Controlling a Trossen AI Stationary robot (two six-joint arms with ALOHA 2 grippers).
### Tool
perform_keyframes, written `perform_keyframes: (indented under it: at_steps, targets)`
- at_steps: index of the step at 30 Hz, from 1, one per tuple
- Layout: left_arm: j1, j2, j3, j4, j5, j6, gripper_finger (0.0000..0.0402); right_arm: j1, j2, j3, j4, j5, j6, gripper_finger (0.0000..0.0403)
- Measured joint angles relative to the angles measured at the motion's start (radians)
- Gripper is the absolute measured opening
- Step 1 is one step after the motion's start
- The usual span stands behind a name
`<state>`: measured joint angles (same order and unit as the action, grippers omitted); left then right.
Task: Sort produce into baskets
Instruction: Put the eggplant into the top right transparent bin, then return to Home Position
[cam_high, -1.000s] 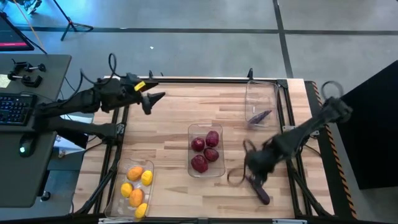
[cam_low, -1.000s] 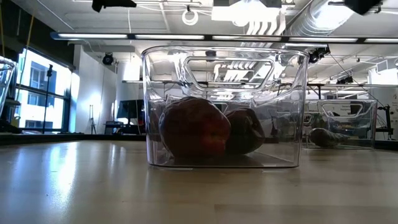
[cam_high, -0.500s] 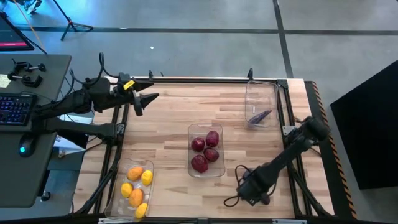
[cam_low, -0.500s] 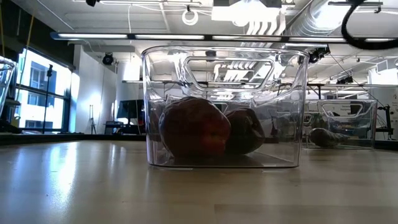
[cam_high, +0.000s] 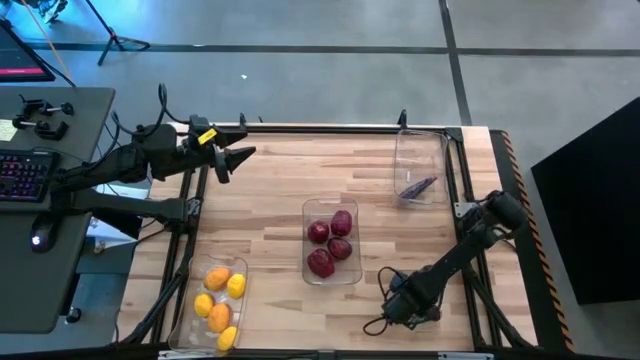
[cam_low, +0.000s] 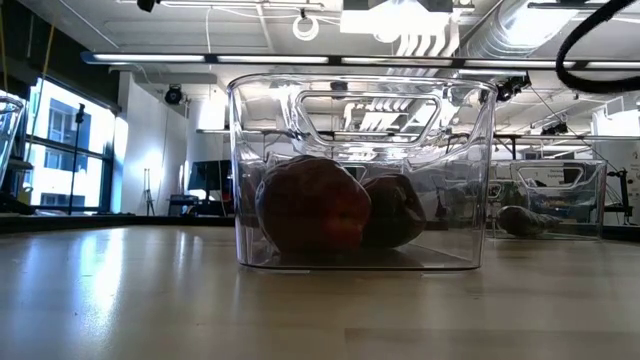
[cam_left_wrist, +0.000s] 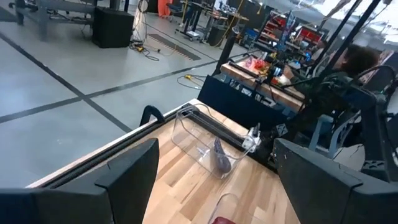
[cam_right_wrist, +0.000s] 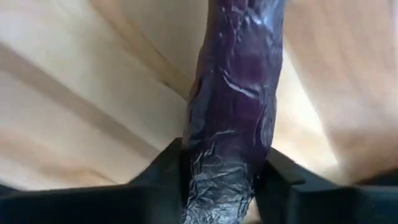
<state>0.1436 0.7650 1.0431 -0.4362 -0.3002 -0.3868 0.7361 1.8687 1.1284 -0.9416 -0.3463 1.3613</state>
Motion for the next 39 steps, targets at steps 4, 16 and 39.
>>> perform_keyframes:
  at_steps: [4,16,39]
  targets:
    - [0.0,0.0,0.0,0.028,0.0,-0.006,0.03,0.0,-0.128,0.001,-0.067,0.063,-0.056,0.01]
    - [0.0,0.0,0.0,0.106,-0.002,-0.005,0.03,-0.165,-0.807,0.002,-0.467,0.94,0.339,0.0173]
    - [-0.025,0.04,0.0,0.149,0.16,-0.196,0.03,-0.846,-0.941,0.001,-0.187,0.89,-0.288,0.0227]
